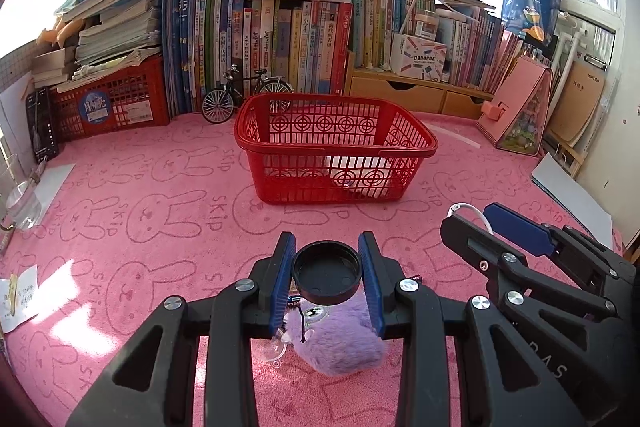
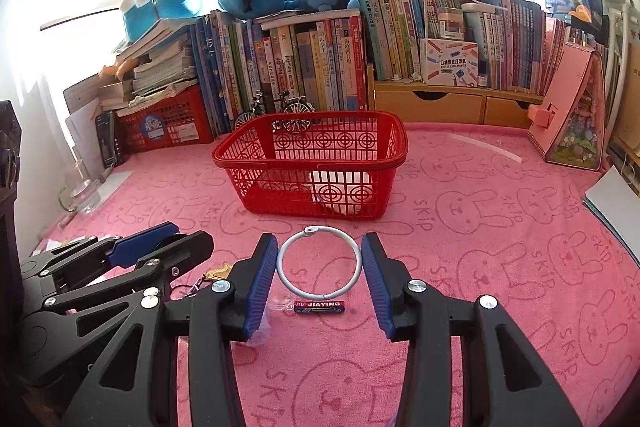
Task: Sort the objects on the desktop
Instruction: 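Carry the lid with the left gripper while the right gripper carries the ring toward the basket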
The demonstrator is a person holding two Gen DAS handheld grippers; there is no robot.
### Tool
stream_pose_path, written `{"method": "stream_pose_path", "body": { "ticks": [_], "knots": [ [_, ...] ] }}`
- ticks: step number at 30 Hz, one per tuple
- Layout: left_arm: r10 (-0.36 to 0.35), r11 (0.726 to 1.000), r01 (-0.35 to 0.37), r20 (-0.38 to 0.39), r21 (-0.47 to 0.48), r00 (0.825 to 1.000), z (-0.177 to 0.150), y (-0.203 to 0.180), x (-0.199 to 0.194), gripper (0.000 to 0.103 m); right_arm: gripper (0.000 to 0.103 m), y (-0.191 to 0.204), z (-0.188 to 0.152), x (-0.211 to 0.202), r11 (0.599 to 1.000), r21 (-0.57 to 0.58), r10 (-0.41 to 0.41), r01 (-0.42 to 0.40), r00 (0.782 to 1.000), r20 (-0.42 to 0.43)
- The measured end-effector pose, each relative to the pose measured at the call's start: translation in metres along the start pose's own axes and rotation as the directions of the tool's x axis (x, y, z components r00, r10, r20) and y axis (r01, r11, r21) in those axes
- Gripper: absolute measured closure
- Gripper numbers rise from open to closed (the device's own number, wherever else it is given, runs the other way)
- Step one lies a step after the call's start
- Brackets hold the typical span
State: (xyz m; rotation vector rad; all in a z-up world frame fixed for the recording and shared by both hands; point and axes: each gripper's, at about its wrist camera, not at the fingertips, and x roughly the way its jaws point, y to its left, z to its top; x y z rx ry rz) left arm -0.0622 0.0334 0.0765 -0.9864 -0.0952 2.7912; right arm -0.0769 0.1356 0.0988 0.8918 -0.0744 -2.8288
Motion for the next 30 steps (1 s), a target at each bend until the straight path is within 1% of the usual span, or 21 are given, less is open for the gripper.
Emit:
{"method": "stream_pose_path", "body": {
  "ticks": [12,22,30],
  "knots": [
    [-0.024,1.000,0.023,-0.008,-0.014,1.000,0.013,0.006,0.007,0.072,0.059,-0.002,0.014,0.008,1.000,-0.019,0.017,-0.017,1.000,0.000],
    [0.005,1.000,-0.005,0.000,-0.028,1.000,0.026,0.020,0.014,0.072,0.059,-0.019,0.028,0.007,1.000,-0.013,-0.025,0.025,0.999,0.029],
    [0.016,1.000,-0.017,-0.024,-0.027,1.000,0.037,0.030,0.025,0.072,0.059,-0.034,0.043,0.009,1.000,0.008,0.005,-0.005,0.999,0.037]
  ]
}}
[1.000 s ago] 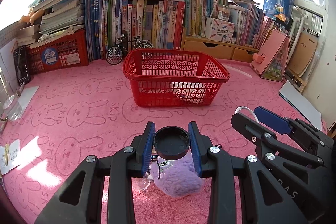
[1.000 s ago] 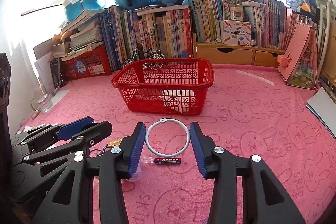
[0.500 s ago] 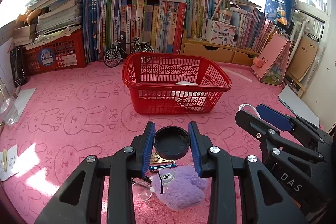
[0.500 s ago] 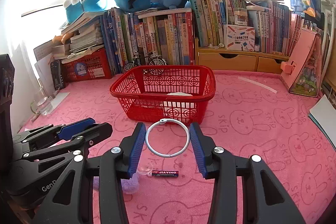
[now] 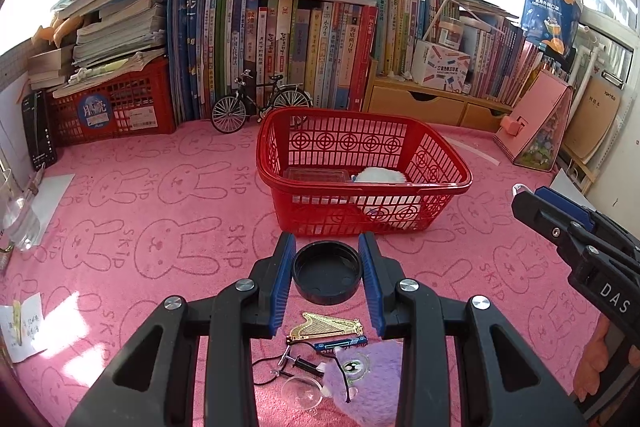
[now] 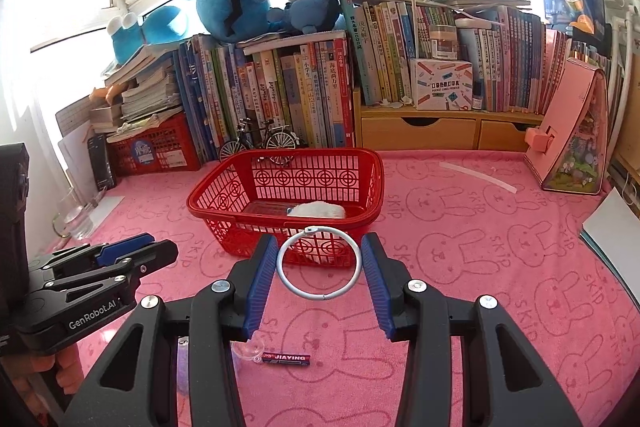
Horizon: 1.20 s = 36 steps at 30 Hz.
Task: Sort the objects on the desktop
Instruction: 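Carry the lid with the left gripper while the right gripper carries the ring toward the basket, then hold the lid over the basket with the left gripper while the right gripper holds the ring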
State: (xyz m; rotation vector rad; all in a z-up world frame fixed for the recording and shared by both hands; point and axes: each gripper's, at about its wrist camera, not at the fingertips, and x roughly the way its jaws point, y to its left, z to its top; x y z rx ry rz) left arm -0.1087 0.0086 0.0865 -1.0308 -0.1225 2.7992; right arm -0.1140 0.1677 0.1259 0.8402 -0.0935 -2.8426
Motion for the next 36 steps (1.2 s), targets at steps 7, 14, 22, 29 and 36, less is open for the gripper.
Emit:
{"method": "stream_pose_path", "body": {
  "ticks": [7,14,22,29,36],
  "knots": [
    [-0.041,0.999,0.040,-0.052,-0.022,0.998,0.004,0.007,0.012,0.072,0.059,-0.009,0.007,0.006,0.999,0.000,0.038,-0.038,0.999,-0.019],
    [-0.129,0.991,0.125,-0.099,-0.039,0.987,0.008,0.004,0.022,0.072,0.059,-0.016,0.010,0.021,0.995,0.029,0.098,-0.096,0.991,-0.087],
    [-0.125,0.992,0.124,-0.093,-0.014,0.988,0.018,0.002,0.026,0.072,0.059,-0.019,0.013,0.030,0.996,0.020,0.093,-0.091,0.990,-0.110],
    [-0.122,0.992,0.124,-0.090,0.024,0.988,0.037,0.000,0.032,0.072,0.059,-0.026,0.027,0.038,0.991,0.044,0.132,-0.127,0.980,-0.146],
    [-0.178,0.983,0.180,-0.092,0.019,0.980,0.055,-0.001,0.043,0.072,0.059,-0.028,0.043,0.051,0.988,0.056,0.153,-0.145,0.970,-0.188]
  ]
}}
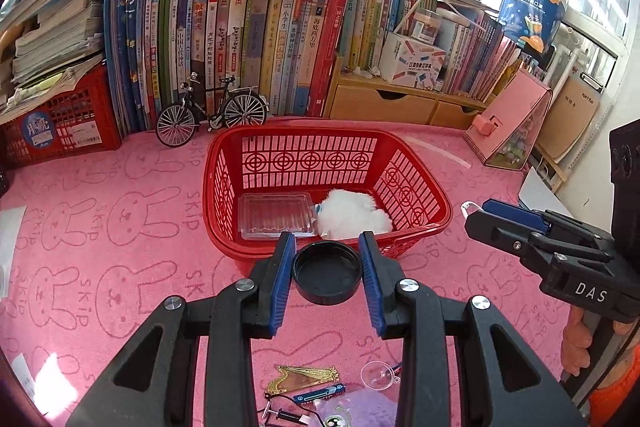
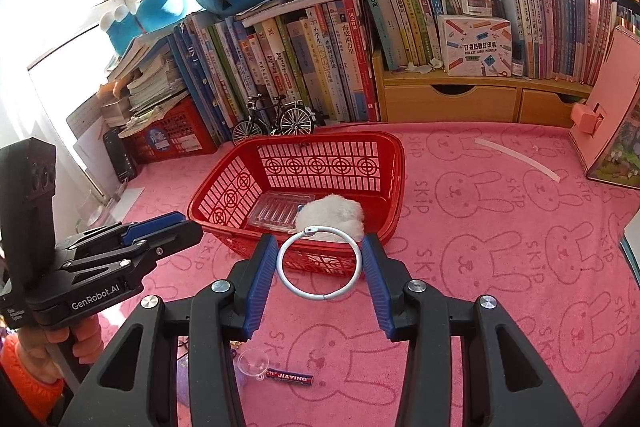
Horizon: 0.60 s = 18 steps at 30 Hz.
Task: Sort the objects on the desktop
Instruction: 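Hold the lid over the basket with the left gripper while the right gripper holds the ring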
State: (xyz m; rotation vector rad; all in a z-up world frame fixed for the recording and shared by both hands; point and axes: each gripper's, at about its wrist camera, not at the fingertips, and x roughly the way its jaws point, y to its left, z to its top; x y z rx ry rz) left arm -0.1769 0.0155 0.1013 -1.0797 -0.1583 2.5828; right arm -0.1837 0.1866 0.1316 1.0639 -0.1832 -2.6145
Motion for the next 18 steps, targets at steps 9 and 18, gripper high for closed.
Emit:
{"method": "stream_pose_path", "body": {
  "ticks": [9,18],
  "knots": [
    [-0.011,1.000,0.009,-0.057,-0.026,0.998,0.016,0.009,0.023,0.072,0.059,-0.004,0.014,0.016,0.999,0.020,0.031,-0.030,0.998,-0.047],
    [-0.100,0.988,0.082,-0.136,-0.130,0.986,0.024,0.024,0.042,0.072,0.059,-0.015,0.017,0.029,0.994,0.088,0.069,-0.060,0.993,-0.096]
  ]
}}
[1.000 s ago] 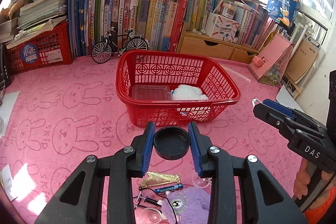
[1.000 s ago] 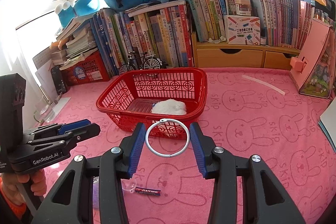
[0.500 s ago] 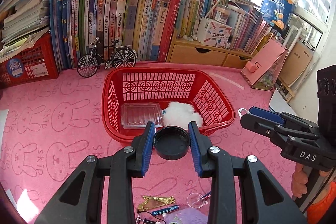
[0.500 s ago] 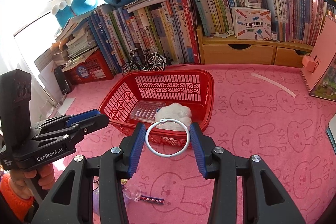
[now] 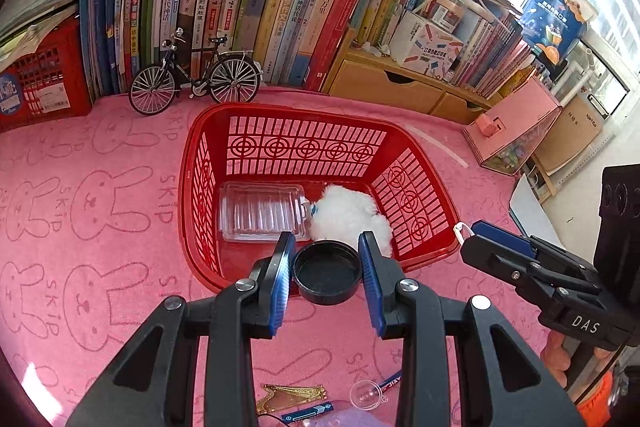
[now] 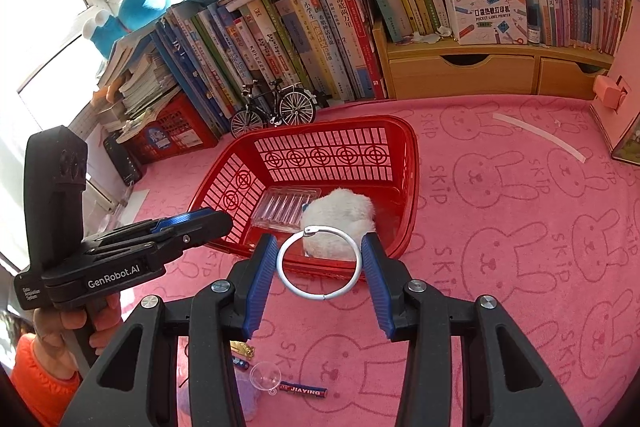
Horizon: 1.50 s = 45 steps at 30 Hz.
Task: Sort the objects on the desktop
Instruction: 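Hold the lid over the basket with the left gripper while the right gripper holds the ring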
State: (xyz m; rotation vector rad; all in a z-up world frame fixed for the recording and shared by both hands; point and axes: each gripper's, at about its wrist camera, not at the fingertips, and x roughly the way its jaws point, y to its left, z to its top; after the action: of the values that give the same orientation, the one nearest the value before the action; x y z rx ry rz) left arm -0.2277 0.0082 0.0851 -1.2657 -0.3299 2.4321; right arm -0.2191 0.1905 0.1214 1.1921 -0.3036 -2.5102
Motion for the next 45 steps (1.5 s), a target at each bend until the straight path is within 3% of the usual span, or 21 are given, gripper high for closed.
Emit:
{"method": "stream_pose_path", "body": {
  "ticks": [6,10,19,32,45],
  "knots": [
    [-0.046,0.999,0.045,-0.011,-0.029,0.999,-0.006,0.006,-0.006,0.072,0.059,-0.005,-0.005,-0.007,0.999,0.017,0.033,-0.033,0.999,0.013],
    [-0.022,0.999,0.022,-0.008,-0.034,1.000,0.000,0.006,-0.006,0.072,0.059,-0.003,-0.001,-0.006,1.000,0.014,0.017,-0.017,1.000,0.013],
    [0.087,0.994,-0.086,-0.015,0.067,0.996,0.016,-0.003,0.008,0.072,0.059,-0.002,0.011,0.004,0.999,0.028,0.043,-0.042,0.999,-0.018],
    [0.223,0.961,-0.223,0.024,0.162,0.975,0.023,-0.007,0.046,0.072,0.059,-0.006,0.018,0.026,1.000,0.025,0.017,-0.015,0.998,-0.060],
    [0.305,0.926,-0.308,0.048,0.218,0.951,0.027,-0.012,0.068,0.072,0.059,-0.017,0.033,0.062,0.997,0.077,-0.015,0.024,0.993,-0.115]
  ]
}}
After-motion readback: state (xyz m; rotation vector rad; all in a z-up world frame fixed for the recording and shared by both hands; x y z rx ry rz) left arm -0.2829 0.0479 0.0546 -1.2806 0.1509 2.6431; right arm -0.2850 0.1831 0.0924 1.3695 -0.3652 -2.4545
